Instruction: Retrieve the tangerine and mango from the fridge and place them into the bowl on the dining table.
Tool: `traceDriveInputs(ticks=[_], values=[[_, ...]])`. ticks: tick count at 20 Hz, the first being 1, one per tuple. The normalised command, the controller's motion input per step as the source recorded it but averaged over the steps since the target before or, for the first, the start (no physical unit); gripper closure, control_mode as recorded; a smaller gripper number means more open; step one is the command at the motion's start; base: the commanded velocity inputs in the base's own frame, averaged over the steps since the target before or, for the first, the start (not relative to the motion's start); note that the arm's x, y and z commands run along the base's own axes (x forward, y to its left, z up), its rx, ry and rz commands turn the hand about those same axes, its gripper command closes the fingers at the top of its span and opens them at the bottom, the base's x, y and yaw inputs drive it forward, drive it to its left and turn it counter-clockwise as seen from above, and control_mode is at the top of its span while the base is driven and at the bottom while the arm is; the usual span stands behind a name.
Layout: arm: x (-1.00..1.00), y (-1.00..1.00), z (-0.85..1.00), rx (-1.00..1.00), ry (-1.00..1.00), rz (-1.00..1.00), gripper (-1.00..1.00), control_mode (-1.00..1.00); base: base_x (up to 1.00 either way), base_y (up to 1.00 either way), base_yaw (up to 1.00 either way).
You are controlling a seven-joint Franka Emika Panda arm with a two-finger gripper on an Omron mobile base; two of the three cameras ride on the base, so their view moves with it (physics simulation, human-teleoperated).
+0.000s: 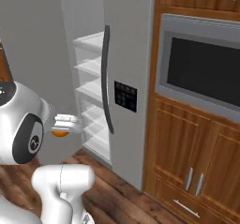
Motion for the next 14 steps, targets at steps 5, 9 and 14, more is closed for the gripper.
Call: traceDriveInputs(ticks=[5, 9, 14], values=[[0.00, 0.00, 0.00, 0.00, 0.00, 0.00, 1.00, 1.00, -0.71, -0.40, 0.31], [0.00, 0.00, 0.00, 0.00, 0.00, 0.00, 1.00, 1.00, -0.73, -0.40, 0.30], [0.00, 0.00, 0.00, 0.00, 0.00, 0.00, 1.00, 1.00, -0.79, -0.44, 0.30]])
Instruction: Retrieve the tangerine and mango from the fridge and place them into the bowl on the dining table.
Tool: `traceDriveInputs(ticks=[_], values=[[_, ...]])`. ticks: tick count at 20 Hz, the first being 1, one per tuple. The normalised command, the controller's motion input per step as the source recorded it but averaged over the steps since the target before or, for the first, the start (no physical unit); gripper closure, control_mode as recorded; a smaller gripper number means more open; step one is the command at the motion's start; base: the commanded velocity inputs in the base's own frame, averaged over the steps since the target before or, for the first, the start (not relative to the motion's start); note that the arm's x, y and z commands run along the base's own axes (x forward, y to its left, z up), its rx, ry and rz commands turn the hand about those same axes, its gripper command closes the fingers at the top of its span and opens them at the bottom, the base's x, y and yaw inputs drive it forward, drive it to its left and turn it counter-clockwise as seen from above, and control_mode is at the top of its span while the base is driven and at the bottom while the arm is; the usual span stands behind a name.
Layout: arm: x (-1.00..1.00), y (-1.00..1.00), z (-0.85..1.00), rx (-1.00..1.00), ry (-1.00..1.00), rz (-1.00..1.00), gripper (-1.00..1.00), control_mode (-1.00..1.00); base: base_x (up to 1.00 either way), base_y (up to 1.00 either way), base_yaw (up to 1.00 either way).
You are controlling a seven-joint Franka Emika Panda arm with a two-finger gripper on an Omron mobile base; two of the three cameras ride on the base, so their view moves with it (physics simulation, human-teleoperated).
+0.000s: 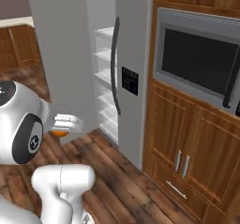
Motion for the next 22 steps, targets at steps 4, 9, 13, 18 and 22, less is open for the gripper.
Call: traceDriveInputs(ticks=[4, 9, 13, 18, 22], values=[[0.00, 0.00, 0.00, 0.00, 0.00, 0.00, 1.00, 1.00, -0.83, -0.42, 0.29], [0.00, 0.00, 0.00, 0.00, 0.00, 0.00, 1.00, 1.00, -0.88, -0.36, 0.28], [0.00, 0.00, 0.00, 0.00, 0.00, 0.00, 1.00, 1.00, -0.92, -0.22, 0.26], [0.00, 0.00, 0.00, 0.00, 0.00, 0.00, 1.00, 1.00, -0.99, -0.08, 0.20], [0.00, 0.00, 0.00, 0.00, 0.00, 0.00, 1.00, 1.00, -1.00, -0.02, 0.16]])
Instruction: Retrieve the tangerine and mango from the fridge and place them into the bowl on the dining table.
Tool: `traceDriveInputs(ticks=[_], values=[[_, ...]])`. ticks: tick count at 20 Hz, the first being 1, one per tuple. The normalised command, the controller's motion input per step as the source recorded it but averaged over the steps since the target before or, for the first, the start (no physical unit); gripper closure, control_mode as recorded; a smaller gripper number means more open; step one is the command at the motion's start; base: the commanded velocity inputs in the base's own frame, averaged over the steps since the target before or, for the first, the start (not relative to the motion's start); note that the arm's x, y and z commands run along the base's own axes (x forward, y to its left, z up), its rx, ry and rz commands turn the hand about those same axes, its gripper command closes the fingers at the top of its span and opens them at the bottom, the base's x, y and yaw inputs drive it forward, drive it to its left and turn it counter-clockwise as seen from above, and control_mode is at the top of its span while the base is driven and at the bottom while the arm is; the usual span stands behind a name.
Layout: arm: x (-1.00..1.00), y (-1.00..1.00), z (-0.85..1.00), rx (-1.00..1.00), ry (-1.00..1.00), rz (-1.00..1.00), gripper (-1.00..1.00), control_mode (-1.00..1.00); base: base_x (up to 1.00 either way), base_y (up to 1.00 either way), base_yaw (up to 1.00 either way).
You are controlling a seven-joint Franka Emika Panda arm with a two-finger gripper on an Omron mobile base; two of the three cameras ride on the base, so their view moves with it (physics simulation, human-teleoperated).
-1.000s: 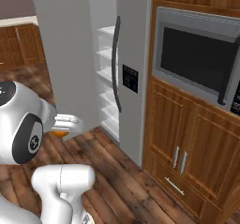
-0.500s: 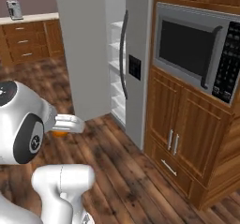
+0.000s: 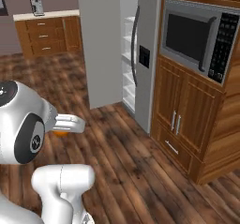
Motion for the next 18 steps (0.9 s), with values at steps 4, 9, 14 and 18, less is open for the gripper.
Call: traceDriveInputs(ticks=[4, 9, 14, 18], values=[[0.00, 0.00, 0.00, 0.00, 0.00, 0.00, 1.00, 1.00, -0.94, 0.00, 0.09], [0.00, 0.00, 0.00, 0.00, 0.00, 0.00, 1.00, 1.00, -0.83, 0.00, 0.04], [0.00, 0.00, 0.00, 0.00, 0.00, 0.00, 1.00, 1.00, -0.79, -0.01, 0.10], [0.00, 0.00, 0.00, 0.00, 0.00, 0.00, 1.00, 1.00, -0.82, 0.00, 0.09]])
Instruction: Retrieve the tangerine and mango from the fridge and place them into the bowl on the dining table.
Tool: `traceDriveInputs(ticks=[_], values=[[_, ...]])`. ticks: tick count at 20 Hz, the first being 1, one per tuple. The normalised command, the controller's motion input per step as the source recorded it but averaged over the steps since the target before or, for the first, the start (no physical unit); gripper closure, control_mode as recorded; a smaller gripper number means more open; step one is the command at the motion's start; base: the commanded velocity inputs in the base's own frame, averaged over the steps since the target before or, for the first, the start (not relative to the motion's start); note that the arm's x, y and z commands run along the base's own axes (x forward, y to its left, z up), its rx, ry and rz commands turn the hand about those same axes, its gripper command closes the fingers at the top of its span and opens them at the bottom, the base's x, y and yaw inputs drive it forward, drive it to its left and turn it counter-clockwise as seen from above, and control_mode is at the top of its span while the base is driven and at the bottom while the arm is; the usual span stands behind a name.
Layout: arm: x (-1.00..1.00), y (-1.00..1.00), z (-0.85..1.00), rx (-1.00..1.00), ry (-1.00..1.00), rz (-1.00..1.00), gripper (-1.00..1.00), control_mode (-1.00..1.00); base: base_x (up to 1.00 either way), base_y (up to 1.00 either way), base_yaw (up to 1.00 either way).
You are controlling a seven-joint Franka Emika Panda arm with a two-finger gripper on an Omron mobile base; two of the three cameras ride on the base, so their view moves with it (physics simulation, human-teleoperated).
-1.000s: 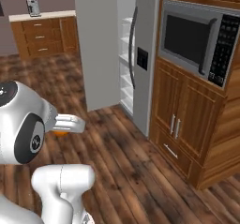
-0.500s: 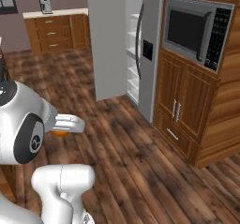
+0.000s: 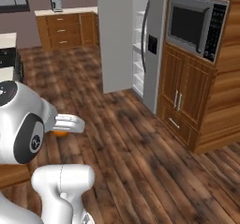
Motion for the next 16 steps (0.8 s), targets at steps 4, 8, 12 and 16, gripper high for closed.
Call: traceDriveInputs(ticks=[4, 8, 12, 16], values=[[0.00, 0.00, 0.00, 0.00, 0.00, 0.00, 1.00, 1.00, -0.83, 0.16, 0.01], [0.00, 0.00, 0.00, 0.00, 0.00, 0.00, 1.00, 1.00, -0.69, 0.42, 0.00], [0.00, 0.00, 0.00, 0.00, 0.00, 0.00, 1.00, 1.00, -0.58, 0.53, 0.00], [0.00, 0.00, 0.00, 0.00, 0.00, 0.00, 1.00, 1.00, -0.37, 0.57, 0.03]])
